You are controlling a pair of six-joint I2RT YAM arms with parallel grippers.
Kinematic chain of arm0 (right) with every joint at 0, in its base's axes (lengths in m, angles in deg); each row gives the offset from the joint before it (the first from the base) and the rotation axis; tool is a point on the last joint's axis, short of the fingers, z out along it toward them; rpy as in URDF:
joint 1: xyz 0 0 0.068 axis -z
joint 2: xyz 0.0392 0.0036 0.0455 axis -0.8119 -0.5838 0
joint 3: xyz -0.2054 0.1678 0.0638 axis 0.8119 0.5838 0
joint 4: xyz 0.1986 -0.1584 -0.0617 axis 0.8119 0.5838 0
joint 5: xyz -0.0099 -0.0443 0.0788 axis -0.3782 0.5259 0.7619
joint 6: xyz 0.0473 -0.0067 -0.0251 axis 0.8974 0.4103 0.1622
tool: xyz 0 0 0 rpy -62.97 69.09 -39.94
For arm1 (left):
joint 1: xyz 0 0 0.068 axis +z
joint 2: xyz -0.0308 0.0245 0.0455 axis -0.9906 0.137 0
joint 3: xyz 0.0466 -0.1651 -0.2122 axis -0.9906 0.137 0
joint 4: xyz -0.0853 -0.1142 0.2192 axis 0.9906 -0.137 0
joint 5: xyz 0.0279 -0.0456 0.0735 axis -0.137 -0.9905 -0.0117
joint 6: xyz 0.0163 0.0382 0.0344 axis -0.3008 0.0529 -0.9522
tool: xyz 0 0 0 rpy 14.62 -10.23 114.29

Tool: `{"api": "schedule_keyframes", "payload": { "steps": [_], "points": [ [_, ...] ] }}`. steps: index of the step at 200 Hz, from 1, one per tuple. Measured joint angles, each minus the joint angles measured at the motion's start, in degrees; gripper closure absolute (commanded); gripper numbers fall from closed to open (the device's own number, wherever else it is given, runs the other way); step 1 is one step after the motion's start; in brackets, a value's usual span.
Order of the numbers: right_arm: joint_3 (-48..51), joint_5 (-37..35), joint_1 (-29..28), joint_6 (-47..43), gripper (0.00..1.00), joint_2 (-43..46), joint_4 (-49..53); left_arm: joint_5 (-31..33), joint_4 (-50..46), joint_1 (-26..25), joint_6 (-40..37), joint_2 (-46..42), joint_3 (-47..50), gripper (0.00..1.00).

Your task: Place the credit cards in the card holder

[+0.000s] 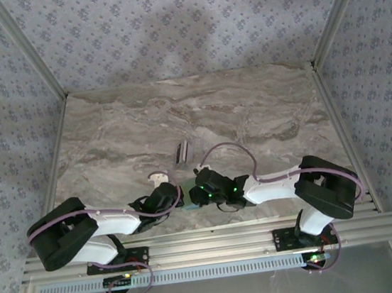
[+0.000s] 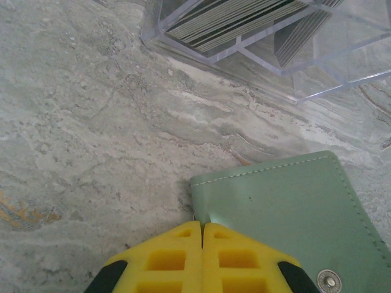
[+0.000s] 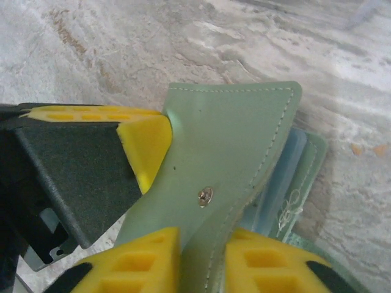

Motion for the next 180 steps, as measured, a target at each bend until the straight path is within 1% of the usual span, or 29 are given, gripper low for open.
{"api": "schedule_keyframes", "payload": {
  "steps": [8, 18, 38, 46, 63, 79, 105, 123, 147, 167, 180],
  "points": [
    [0.13, -0.04, 0.0, 0.02, 0.93, 0.07, -0.28, -0.02, -0.17, 0.0, 0.0, -0.2, 0.0, 0.94],
    [0.48, -0.33, 0.0, 0.0, 1.0, 0.52, -0.39, -0.04, -0.33, 0.0, 0.02, -1.01, 0.0, 0.88],
    [0.96, -2.23, -0.2, 0.09, 1.0, 2.54, 1.51, -1.14, -1.95, -0.2, -0.28, -2.71, -0.07, 0.77],
    [1.03, -3.65, -0.57, 0.11, 1.0, 3.89, 3.43, -1.81, -3.32, -0.37, -0.37, -4.02, -0.02, 0.75],
    [1.07, -8.22, -1.46, 0.07, 1.0, 7.5, 8.28, -2.97, -7.98, -0.57, -0.85, -7.87, 0.46, 0.74],
    [0.79, -13.25, -2.51, -0.28, 1.0, 10.4, 13.7, -3.45, -12.39, -0.59, -1.4, -11.19, 0.81, 0.76],
    [-2.89, -20.85, -5.57, -0.98, 1.0, 10.34, 23.96, -4.17, -17.11, -0.59, -2.03, -14.58, 0.83, 0.76],
    [-7.78, -25.27, -7.98, -1.46, 0.95, 7.32, 30.01, -4.39, -19.08, -0.59, -2.4, -15.61, 0.83, 0.77],
    [-15.61, -29.88, -11.06, -1.81, 0.89, 0.28, 36.33, -4.44, -20.59, -0.59, -2.49, -16.09, 0.83, 0.77],
    [-19.37, -30.93, -12.59, -2.89, 0.81, -4.52, 37.68, -4.42, -21.38, -0.59, -2.47, -16.57, 0.83, 0.78],
    [-19.98, -30.42, -13.09, -4.07, 0.78, -6.29, 37.27, -4.42, -21.77, -0.57, -2.47, -16.79, 0.83, 0.78]
  ]
}}
